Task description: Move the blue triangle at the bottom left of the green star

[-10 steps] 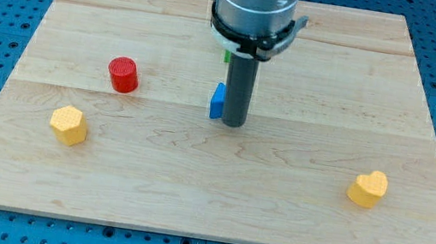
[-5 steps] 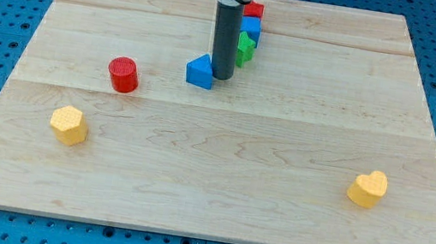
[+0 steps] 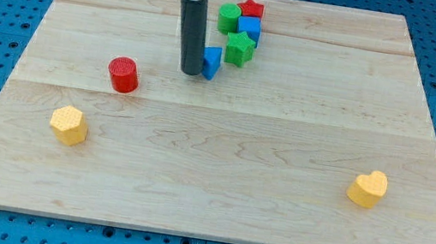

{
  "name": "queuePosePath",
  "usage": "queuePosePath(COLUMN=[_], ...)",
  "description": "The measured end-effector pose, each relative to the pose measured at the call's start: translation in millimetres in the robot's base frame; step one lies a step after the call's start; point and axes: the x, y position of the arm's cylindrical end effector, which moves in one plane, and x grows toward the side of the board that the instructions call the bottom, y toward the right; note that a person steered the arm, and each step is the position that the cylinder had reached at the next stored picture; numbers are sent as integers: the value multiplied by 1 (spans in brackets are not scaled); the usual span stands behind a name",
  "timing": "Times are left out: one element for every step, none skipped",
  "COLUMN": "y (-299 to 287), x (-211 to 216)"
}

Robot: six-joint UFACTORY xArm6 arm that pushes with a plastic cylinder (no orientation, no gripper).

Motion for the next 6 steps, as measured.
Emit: queuePosePath(y=[8, 13, 16, 80, 109, 139], x=[-12, -19, 27, 33, 51, 65])
